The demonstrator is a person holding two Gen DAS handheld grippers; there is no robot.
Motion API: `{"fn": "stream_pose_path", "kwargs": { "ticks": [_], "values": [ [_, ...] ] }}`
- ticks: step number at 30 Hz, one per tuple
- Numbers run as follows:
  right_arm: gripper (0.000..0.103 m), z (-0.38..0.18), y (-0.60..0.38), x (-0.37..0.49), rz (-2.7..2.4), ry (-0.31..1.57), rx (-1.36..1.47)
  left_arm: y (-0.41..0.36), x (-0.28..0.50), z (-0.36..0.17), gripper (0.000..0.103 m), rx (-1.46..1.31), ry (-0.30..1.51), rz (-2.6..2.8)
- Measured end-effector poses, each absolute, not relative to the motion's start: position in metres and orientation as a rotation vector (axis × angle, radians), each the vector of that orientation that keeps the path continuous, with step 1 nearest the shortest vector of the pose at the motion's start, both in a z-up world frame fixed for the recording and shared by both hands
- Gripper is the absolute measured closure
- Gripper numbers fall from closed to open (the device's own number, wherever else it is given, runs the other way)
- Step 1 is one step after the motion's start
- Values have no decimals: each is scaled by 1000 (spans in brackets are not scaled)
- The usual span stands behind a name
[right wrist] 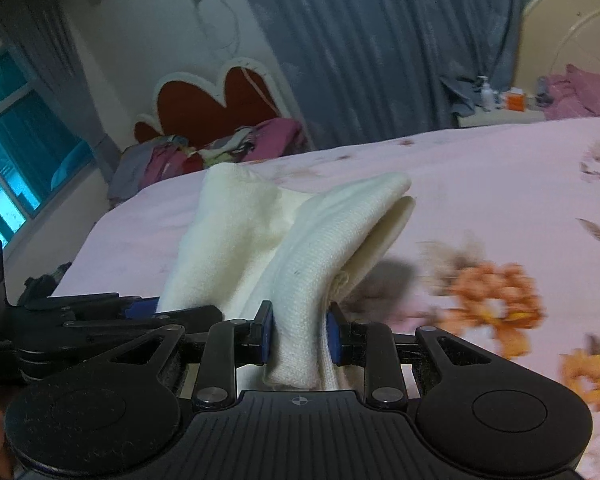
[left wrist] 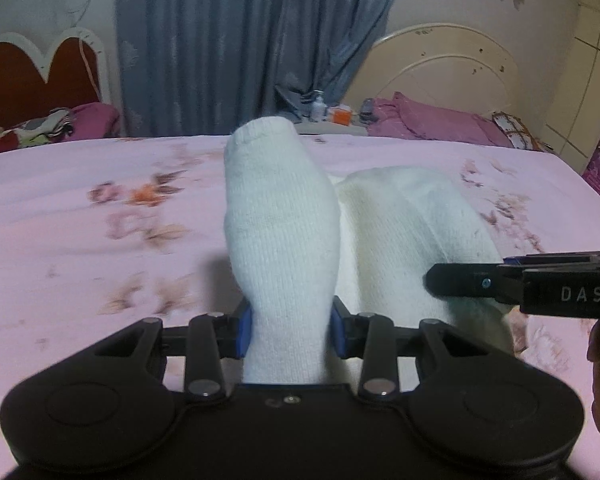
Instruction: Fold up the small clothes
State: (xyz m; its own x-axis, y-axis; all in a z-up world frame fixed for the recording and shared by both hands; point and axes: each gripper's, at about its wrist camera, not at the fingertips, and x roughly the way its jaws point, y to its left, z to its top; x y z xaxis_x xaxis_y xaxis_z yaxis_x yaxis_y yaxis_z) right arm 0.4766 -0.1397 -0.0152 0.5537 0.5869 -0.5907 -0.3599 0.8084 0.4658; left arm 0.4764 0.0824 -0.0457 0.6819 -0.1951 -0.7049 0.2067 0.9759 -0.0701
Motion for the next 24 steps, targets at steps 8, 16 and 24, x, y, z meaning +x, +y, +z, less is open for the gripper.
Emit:
{"fn": "stream_pose_path", "kwargs": {
  "ticks": [8, 16, 24],
  "values": [
    [76, -31, -61, 477, 587, 853, 320, 157, 480, -56, 67, -11, 849, -236],
    [76, -72, -34, 490, 511, 968, 349, 201, 495, -106, 53, -172, 943, -281],
    [76, -111, -52, 504, 486, 1020, 435, 224, 498, -127, 32, -250, 914, -296]
  ]
}}
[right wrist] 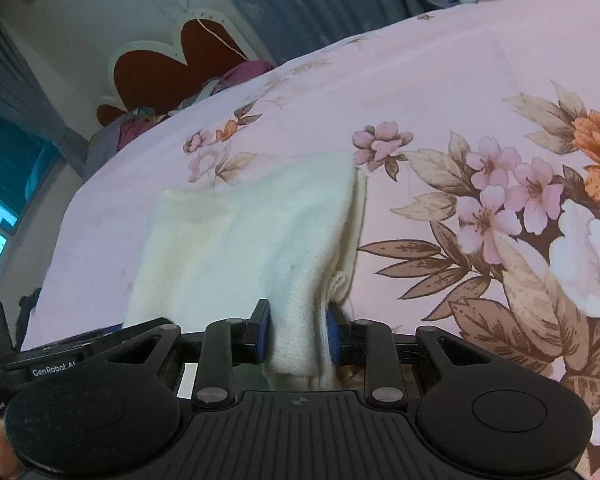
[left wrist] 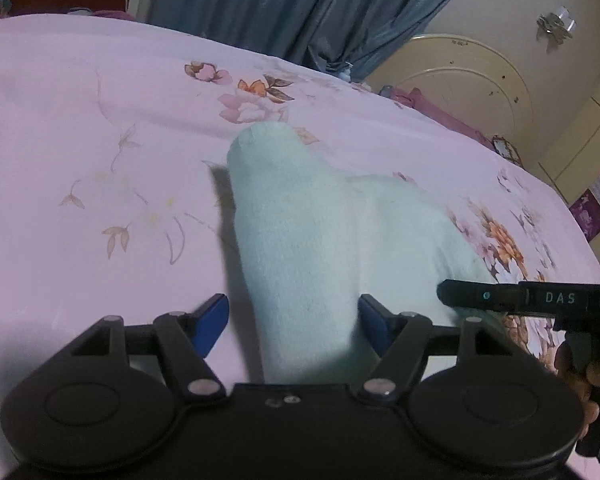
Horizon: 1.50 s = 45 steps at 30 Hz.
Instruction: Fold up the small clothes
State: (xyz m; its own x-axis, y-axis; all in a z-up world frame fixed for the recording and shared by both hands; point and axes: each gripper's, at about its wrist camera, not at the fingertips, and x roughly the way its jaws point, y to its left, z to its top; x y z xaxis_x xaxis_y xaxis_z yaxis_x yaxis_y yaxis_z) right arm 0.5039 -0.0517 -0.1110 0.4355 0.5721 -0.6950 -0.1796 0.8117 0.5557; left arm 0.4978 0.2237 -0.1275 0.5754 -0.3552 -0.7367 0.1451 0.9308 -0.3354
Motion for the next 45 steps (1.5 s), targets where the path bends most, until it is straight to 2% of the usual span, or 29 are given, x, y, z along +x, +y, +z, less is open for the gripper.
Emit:
{"fn": "stream_pose_path", "kwargs": {
  "ticks": [2, 3, 4, 5, 7, 9, 13, 15, 16, 23, 30, 37, 45],
  "values": [
    [73, -103, -56, 504, 500, 1012, 426, 228, 494, -116, 32, -219, 876, -265],
    [68, -91, -56, 499, 480, 985, 404, 229, 486, -106, 35, -191, 829, -247],
    [63, -81, -60, 495, 445, 938, 366, 228, 483, -95, 43, -155, 775, -232],
    [59, -71, -61, 494, 428, 883, 325, 226, 483, -88, 56, -129, 739, -237],
    [59, -62, -56, 500, 464, 840, 297, 213, 494, -77, 61, -80, 706, -282],
    [61, -59, -38, 511, 483, 825, 229, 195, 510, -77, 61, -27, 718, -322],
    [74, -72, 2, 527, 514, 834, 53, 176, 537, -98, 60, 25, 799, -321],
    [101, -91, 8, 536, 462, 878, -38, 181, 543, -112, 60, 8, 832, -300],
    [102, -101, 3, 534, 440, 884, -52, 184, 543, -115, 60, -17, 831, -301],
    [102, -112, -13, 535, 436, 893, -35, 180, 540, -113, 58, 17, 827, -302],
    [101, -66, -22, 488, 523, 804, -5, 172, 499, -82, 60, 45, 772, -323],
    [102, -88, -4, 467, 543, 866, -107, 152, 473, -105, 61, 116, 786, -320],
    [101, -75, -31, 431, 511, 781, -72, 170, 429, -93, 61, 21, 737, -302]
  ]
}}
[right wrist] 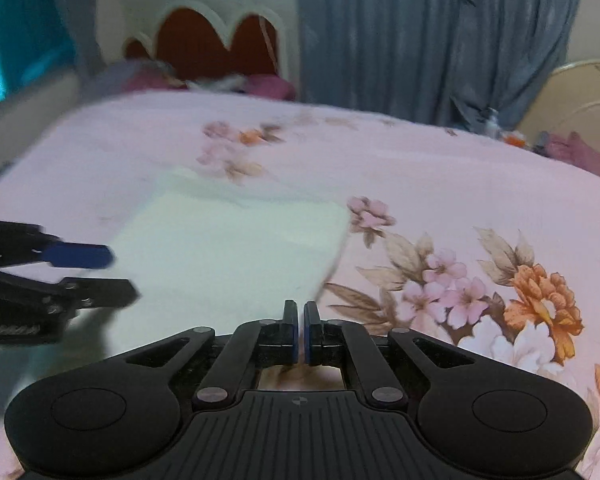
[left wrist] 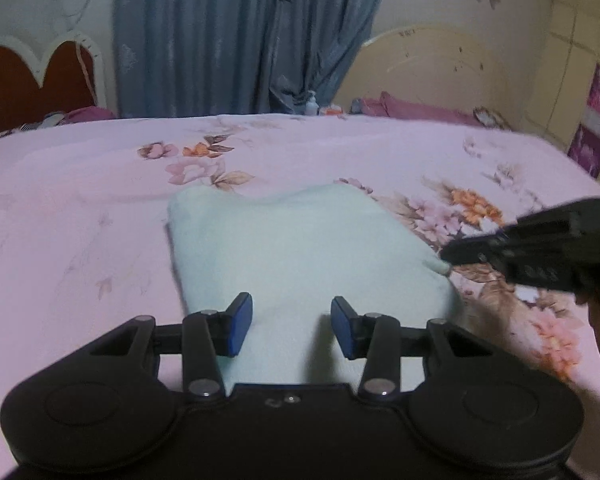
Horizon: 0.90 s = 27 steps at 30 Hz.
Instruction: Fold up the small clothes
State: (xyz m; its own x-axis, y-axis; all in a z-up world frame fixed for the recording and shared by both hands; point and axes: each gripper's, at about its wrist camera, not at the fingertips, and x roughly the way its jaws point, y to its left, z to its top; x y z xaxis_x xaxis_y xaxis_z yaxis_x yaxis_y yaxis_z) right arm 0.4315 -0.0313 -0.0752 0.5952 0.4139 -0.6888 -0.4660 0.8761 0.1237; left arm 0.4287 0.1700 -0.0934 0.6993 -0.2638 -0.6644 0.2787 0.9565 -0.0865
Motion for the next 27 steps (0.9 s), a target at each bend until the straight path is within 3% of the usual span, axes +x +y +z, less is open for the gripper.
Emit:
{"fn": "stream_pose_path", "kwargs": {
  "ticks": [10, 22, 25, 27],
  "values": [
    [101, -104, -9, 392, 557, 832, -250, 177, 372, -109, 61, -28, 791, -204],
    [101, -70, -55, 333, 542, 781, 56, 173, 312, -101, 61, -62, 769, -94],
    [101, -59, -62, 310, 541, 771, 77, 163, 296, -92, 55, -58, 762, -79],
    [101, -51, -68, 298, 537, 765, 77, 154, 283, -83, 38, -52, 745, -66]
  ]
}}
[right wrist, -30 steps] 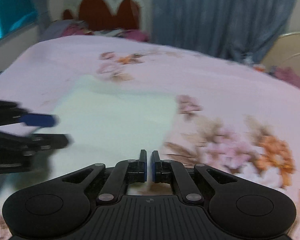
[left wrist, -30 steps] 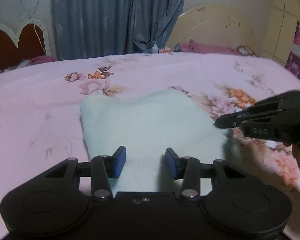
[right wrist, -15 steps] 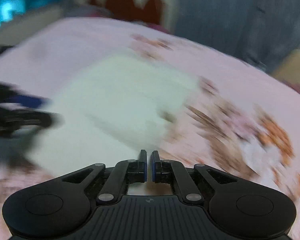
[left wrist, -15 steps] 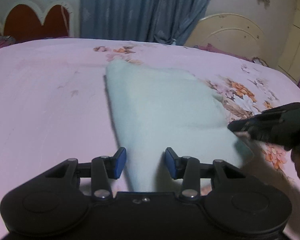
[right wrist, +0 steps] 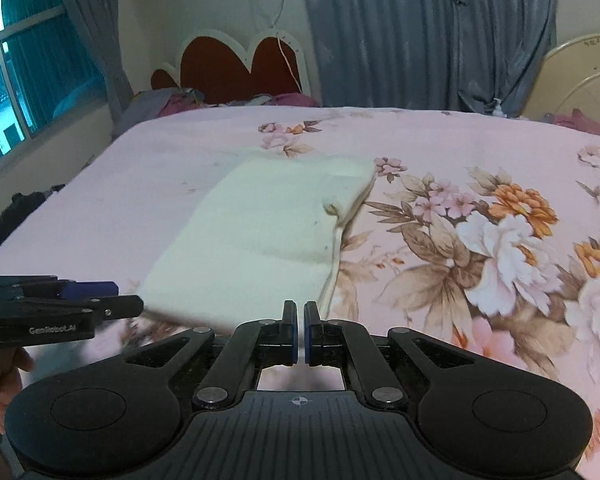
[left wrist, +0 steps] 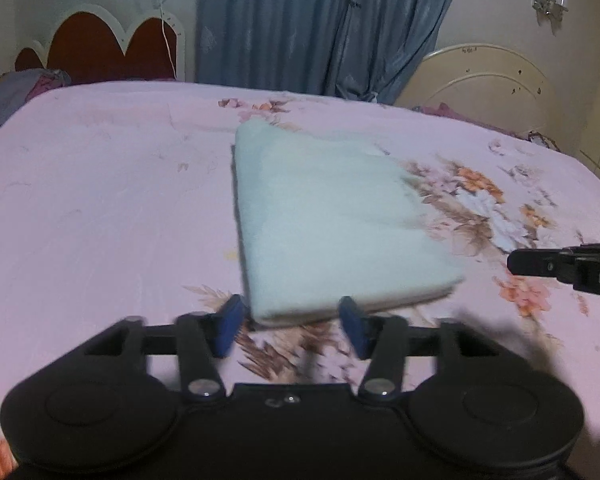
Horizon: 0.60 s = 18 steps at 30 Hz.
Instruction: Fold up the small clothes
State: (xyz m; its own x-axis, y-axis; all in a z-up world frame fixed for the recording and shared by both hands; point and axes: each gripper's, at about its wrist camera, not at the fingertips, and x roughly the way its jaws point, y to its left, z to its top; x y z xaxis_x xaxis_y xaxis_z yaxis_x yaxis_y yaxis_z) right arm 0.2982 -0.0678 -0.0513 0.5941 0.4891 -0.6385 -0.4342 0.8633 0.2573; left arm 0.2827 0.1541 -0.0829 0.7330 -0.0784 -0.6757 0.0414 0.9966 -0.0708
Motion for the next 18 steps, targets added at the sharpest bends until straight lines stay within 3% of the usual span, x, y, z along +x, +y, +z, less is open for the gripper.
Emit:
{"fn": "stream_pose_path", "kwargs": {
  "ticks": [2, 4, 5, 6, 7, 8, 18],
  "values": [
    [101, -44, -77, 286, 518, 764, 85, 146, 268, -75, 17, -36, 717, -51],
    [101, -38, -83, 271, 488, 765, 92, 137, 251, -67, 3, -19, 692, -30],
    [90, -35, -88, 264, 464, 757, 91, 134, 245, -64, 1, -15, 686, -19],
    [40, -33, -92, 257, 438, 740, 91, 131, 239, -62, 0, -15, 685, -18],
    [6, -29, -97, 246, 409, 696, 95, 129, 234, -60, 0, -18, 688, -20],
    [0, -28, -102, 238, 395, 650, 94, 127, 227, -58, 0, -21, 691, -24],
    [0, -7, -124, 170, 371, 635, 117, 105, 155, -37, 0, -16, 673, -34]
  ]
}}
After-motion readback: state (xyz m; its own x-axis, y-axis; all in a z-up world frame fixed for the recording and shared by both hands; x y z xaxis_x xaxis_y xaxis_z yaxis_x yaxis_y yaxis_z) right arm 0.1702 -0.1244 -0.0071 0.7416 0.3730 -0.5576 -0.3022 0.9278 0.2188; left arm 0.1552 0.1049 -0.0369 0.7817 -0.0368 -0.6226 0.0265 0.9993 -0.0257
